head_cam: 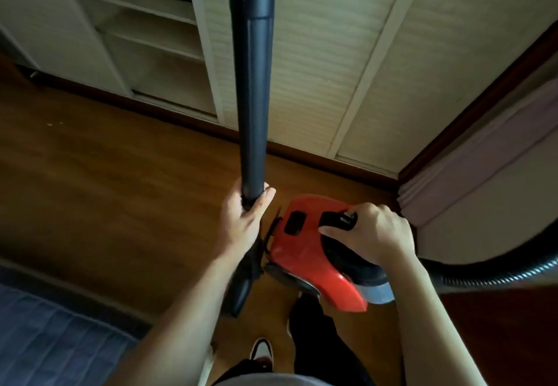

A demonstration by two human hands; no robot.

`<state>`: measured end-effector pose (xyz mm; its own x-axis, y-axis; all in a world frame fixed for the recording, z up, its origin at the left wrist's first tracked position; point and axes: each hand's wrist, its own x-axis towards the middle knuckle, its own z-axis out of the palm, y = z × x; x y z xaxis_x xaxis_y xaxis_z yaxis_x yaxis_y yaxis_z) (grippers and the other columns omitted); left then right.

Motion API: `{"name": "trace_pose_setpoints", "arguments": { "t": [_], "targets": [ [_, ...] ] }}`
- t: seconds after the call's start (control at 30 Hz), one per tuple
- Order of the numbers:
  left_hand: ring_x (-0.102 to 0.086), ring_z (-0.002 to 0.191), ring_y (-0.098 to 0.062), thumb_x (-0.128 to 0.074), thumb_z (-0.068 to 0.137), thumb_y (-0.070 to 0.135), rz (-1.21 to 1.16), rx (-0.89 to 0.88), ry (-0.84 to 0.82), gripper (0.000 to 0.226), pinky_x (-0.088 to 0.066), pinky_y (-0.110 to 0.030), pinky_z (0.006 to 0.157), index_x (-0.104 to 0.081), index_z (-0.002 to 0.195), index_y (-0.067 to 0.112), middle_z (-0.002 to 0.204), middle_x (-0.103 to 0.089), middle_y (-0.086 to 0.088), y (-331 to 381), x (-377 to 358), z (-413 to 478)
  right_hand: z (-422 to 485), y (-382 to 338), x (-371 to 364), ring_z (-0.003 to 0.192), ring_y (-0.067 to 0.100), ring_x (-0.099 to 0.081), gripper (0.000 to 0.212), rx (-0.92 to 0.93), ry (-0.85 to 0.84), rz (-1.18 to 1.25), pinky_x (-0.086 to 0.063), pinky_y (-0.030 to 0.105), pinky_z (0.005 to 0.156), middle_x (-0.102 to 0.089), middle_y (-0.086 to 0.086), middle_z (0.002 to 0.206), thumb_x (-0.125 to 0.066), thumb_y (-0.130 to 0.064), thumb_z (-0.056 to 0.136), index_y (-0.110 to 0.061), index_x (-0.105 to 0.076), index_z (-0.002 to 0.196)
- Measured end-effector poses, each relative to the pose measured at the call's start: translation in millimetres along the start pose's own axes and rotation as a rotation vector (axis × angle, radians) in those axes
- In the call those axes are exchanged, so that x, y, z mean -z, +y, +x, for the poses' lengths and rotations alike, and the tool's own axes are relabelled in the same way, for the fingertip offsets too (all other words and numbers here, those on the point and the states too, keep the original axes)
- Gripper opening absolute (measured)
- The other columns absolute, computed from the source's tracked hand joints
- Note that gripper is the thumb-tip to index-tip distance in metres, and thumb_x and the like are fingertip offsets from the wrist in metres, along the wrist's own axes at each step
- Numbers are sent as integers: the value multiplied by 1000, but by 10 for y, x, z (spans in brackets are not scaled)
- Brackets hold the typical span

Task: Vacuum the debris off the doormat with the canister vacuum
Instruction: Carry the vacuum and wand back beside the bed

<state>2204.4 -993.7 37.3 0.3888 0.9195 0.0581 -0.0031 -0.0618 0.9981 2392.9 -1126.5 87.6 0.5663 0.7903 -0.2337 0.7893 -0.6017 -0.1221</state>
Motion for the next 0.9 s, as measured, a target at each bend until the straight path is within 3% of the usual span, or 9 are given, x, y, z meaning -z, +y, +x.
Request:
{"name": "trace_pose_setpoints", "arguments": {
  "t": [0.13, 0.3, 0.4, 0.47, 0.53, 0.67, 0.77, 0.9],
  "targets": [
    [-67, 85, -13, -67, 81, 49, 19, 27, 90, 28, -49, -14, 76, -63, 98, 26, 88, -67, 0, -63, 120, 494, 664, -253, 82, 86, 22, -70, 73, 101, -11, -8, -49, 34, 68, -70, -5, 90, -50, -96, 69, -29, -67, 91],
    [-64, 79, -14, -69, 90, 31, 48, 25, 207, 15, -50, -19, 75, -63, 96, 19, 87, -65, -14, -130, 268, 1169, 1616, -612, 183, 72, 16, -64, 64, 252, -50, -3, -48, 31, 63, -62, -11, 74, -52, -94, 71, -30, -56, 73],
    [-60, 71, -6, -68, 95, 18, 90, 93, 330, 7, -47, -15, 66, -61, 97, 17, 80, -62, -3, -123, 354, 1601, 2217, -880, 246, 62, 13, -62, 63, 362, -62, 0, -54, 30, 59, -59, -10, 63, -55, -91, 71, -28, -57, 68],
    [-54, 62, -6, -65, 97, 15, 136, 97, 353, 9, -44, -16, 60, -59, 96, 9, 73, -55, 1, -101, 407, 1872, 2576, -1064, 303, 65, 17, -63, 59, 428, -92, -7, -58, 35, 66, -57, -10, 63, -57, -89, 72, -30, -59, 70],
    [-49, 59, -7, -64, 98, 11, 168, 85, 417, 12, -42, -17, 56, -56, 94, 3, 69, -49, 2, -76, 478, 2102, 2890, -1280, 341, 69, 18, -65, 60, 513, -100, -43, -60, 36, 69, -59, -11, 66, -52, -91, 73, -32, -64, 75],
    [-50, 64, -11, -63, 97, 9, 178, 77, 595, 13, -44, -15, 59, -57, 95, -2, 75, -51, -9, -23, 677, 2447, 3463, -1716, 382, 56, 10, -59, 65, 679, -106, -52, -54, 31, 56, -60, -9, 59, -44, -93, 74, -31, -59, 67],
    [-55, 69, -11, -65, 97, 14, 189, 74, 696, 6, -47, -15, 64, -60, 93, 12, 79, -57, -5, 9, 908, 2600, 3763, -2080, 411, 53, 10, -56, 62, 770, -114, -42, -47, 29, 52, -57, -7, 56, -49, -90, 76, -30, -53, 62],
    [-58, 71, -4, -64, 97, 11, 187, 63, 822, 10, -49, -14, 67, -60, 94, 19, 79, -59, 3, 18, 1315, 2733, 4036, -2679, 409, 59, 11, -62, 63, 840, -152, -47, -57, 33, 58, -62, -9, 62, -50, -93, 72, -31, -60, 67]
  ]
}}
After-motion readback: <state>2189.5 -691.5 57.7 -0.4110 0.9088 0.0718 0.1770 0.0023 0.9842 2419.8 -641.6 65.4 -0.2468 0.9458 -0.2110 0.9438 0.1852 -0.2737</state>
